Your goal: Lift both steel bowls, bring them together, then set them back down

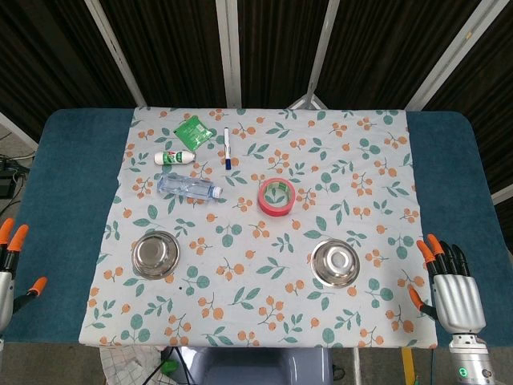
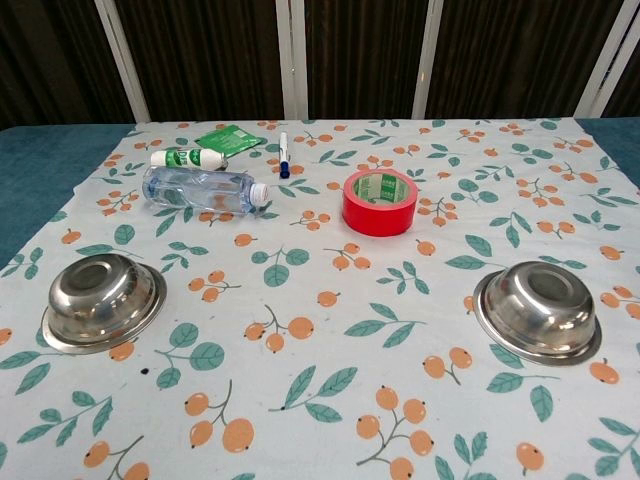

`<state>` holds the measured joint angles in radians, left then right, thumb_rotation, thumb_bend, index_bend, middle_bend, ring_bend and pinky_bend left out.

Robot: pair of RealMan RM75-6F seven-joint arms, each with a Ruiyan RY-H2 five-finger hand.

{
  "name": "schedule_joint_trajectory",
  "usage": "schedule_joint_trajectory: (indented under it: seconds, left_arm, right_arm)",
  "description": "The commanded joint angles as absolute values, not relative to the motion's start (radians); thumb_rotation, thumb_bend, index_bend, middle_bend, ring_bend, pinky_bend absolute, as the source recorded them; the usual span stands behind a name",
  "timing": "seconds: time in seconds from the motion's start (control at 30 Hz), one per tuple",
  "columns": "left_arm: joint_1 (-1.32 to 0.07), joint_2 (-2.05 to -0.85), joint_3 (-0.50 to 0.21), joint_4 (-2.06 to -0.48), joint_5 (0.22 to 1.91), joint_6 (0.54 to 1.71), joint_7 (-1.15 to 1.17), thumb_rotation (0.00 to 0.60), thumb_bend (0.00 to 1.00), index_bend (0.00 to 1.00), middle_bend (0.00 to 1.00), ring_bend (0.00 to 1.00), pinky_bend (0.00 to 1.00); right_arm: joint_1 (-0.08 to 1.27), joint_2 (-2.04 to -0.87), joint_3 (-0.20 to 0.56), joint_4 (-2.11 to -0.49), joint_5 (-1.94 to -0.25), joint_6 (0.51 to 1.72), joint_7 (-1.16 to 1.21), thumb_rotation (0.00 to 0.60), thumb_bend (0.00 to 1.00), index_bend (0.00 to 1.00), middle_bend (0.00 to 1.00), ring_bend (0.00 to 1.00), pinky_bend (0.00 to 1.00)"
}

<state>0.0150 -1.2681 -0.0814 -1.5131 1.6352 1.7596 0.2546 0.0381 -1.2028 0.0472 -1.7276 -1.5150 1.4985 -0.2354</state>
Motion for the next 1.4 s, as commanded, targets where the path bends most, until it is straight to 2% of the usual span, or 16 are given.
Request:
schedule_joint_trajectory:
  seconds: [0.03, 0.7, 0.87, 1.07, 1.2, 1.4]
  left_arm:
    - [0.017, -1.267, -0.084, -1.513, 1.634, 1.764, 0.252, 0.600, 0.08, 0.10, 0.00, 0.00, 0.00]
    - [0.011, -1.256, -0.059, -1.516, 1.651, 1.737, 0.236, 0.600, 0.09, 0.10, 0.00, 0.00, 0.00]
    - [0.003, -1.249, -0.047, -1.530, 1.650, 1.705, 0.223, 0.600, 0.09, 0.10, 0.00, 0.00, 0.04]
    - [-0.028, -1.216, -0.035, -1.581, 1.586, 1.583, 0.178, 0.600, 0.08, 0.09, 0.00, 0.00, 0.04]
    - [-0.079, -1.197, -0.059, -1.628, 1.502, 1.461, 0.188, 0.600, 0.07, 0.07, 0.00, 0.00, 0.04]
    - [-0.171, -1.185, -0.094, -1.686, 1.409, 1.290, 0.217, 0.600, 0.04, 0.06, 0.00, 0.00, 0.04]
  right_arm:
    - [0.038, -1.202, 0.049, -1.729, -1.516, 1.502, -0.230, 0.600, 0.29, 0.12, 0.00, 0.02, 0.04]
    - [0.036, -1.169, 0.030, -1.772, -1.502, 1.471, -0.152, 0.600, 0.29, 0.12, 0.00, 0.03, 0.01]
    - [0.047, -1.170, 0.021, -1.775, -1.505, 1.443, -0.154, 0.600, 0.29, 0.12, 0.00, 0.03, 0.01]
    - [0.068, -1.180, 0.023, -1.778, -1.514, 1.416, -0.148, 0.600, 0.29, 0.12, 0.00, 0.03, 0.01]
    - [0.127, -1.193, 0.054, -1.783, -1.488, 1.340, -0.170, 0.600, 0.29, 0.12, 0.00, 0.03, 0.00]
    - [0.197, -1.183, 0.097, -1.852, -1.393, 1.234, -0.239, 0.600, 0.22, 0.11, 0.00, 0.03, 0.00]
